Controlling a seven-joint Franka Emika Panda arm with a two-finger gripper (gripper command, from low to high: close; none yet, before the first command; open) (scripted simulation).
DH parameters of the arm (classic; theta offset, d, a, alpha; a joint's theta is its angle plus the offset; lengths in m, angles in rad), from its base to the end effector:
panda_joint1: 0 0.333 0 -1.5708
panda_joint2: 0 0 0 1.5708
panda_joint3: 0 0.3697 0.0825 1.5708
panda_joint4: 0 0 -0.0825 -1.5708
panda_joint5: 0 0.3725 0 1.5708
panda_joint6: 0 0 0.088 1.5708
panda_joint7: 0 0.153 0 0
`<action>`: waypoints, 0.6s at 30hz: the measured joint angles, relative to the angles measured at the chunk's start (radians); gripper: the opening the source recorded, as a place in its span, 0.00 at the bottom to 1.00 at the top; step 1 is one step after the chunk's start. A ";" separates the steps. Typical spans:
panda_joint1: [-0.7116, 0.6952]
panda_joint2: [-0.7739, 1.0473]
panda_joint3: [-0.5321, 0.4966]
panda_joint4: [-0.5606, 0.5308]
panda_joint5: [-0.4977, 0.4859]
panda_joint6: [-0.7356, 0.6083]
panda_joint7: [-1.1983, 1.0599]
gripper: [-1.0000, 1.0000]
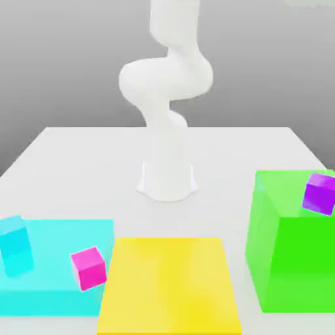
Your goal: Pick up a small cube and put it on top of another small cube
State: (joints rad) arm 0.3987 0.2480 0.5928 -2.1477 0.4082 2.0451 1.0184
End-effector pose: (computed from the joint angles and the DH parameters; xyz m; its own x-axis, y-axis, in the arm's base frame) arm 0.2574 0.4555 0.3118 0.8110 -0.2489 -0.5294 -0.2392 -0.9670 0.0883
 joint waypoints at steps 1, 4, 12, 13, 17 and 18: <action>-0.012 0.005 0.005 0.020 0.027 -0.029 -0.035 0.00; -0.049 0.017 0.023 0.078 0.113 -0.111 -0.144 0.00; -0.219 -0.068 -0.025 0.070 0.341 -0.207 -0.444 0.00; -0.242 -0.085 -0.039 0.061 0.372 -0.215 -0.484 0.00; -0.354 -0.153 -0.097 0.026 0.496 -0.253 -0.641 0.00; -0.385 -0.170 -0.108 0.018 0.529 -0.264 -0.682 0.00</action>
State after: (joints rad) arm 0.0141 0.0777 0.4843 -2.1301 0.9370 1.7807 0.3365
